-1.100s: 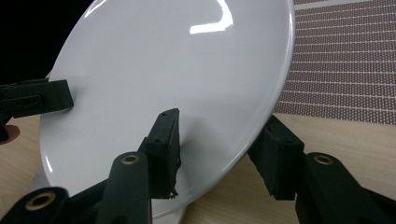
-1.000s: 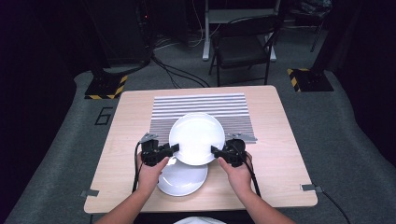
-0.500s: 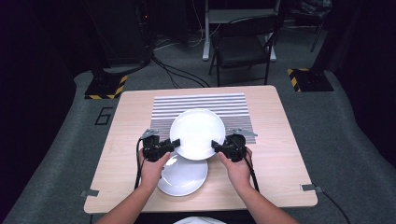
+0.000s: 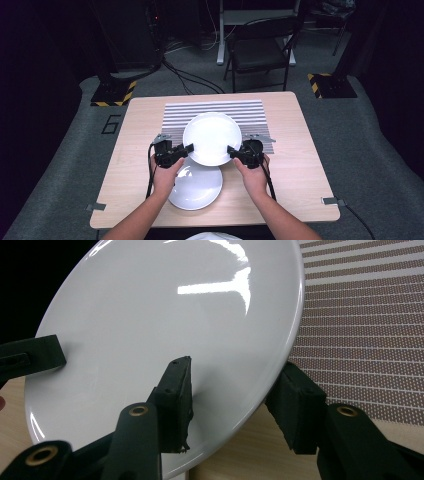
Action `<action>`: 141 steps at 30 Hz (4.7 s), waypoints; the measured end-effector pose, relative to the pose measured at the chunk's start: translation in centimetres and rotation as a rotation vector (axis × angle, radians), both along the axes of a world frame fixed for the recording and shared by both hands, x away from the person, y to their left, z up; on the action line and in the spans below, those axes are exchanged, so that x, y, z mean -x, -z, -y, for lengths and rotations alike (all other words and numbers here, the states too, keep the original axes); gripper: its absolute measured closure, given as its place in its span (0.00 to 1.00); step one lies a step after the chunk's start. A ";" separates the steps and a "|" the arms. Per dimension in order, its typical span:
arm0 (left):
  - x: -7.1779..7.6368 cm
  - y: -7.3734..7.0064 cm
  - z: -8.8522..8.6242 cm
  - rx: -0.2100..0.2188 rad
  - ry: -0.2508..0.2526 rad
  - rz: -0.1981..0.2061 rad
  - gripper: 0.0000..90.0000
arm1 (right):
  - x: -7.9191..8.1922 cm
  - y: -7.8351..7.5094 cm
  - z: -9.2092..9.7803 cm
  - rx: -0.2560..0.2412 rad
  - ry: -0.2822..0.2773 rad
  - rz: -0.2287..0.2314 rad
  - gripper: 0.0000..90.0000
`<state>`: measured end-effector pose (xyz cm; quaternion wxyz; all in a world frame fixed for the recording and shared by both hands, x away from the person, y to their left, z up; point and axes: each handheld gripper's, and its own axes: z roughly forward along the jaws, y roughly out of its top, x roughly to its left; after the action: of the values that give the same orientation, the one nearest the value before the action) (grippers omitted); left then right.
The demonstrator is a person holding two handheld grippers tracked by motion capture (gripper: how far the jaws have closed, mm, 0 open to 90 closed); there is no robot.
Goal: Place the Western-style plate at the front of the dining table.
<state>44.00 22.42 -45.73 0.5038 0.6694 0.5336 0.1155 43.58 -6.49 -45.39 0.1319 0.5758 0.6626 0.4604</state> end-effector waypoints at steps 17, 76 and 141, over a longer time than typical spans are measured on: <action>-1.6 -0.1 0.1 0.029 -0.025 -0.004 0.69 | -1.4 -0.1 -0.2 -0.001 0.019 0.007 0.59; -6.0 0.5 0.5 0.032 -0.071 -0.034 0.69 | -5.2 0.2 -1.0 0.033 0.067 0.028 0.61; -10.0 3.8 1.5 0.017 -0.115 -0.118 0.68 | -8.3 3.6 -1.3 0.087 0.122 0.003 0.63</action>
<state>53.99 20.91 -49.53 0.4695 0.6391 0.6010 0.1001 51.86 -5.17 -49.04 0.1857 0.6081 0.6455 0.4231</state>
